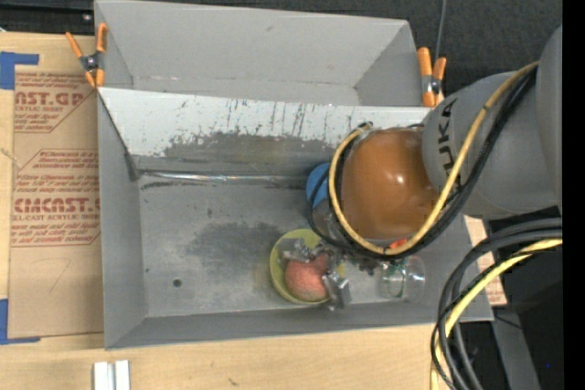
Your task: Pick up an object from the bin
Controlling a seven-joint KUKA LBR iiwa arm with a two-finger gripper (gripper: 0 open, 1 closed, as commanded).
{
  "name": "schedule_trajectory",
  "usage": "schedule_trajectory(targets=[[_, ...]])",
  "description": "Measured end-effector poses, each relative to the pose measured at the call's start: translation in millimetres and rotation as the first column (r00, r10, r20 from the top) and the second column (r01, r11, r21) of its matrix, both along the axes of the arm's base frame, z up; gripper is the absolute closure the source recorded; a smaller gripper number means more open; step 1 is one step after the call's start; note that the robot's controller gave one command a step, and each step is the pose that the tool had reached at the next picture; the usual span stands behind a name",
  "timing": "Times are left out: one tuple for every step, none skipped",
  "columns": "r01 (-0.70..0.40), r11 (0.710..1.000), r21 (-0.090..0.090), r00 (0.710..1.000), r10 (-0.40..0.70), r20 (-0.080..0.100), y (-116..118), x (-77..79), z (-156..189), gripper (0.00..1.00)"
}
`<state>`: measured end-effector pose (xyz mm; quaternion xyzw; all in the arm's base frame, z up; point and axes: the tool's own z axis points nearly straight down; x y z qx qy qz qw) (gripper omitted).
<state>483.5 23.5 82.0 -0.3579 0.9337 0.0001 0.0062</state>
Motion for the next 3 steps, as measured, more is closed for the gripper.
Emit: schedule_trajectory(targets=[[0.000,1.000,0.000,1.000,0.000,-0.009,0,-2.3,8,1.00],[0.000,1.000,0.000,1.000,0.000,-0.011,1,-3.1,39,1.00],[0.000,1.000,0.000,1.000,0.000,-0.003,1,-1.0,56,1.00]])
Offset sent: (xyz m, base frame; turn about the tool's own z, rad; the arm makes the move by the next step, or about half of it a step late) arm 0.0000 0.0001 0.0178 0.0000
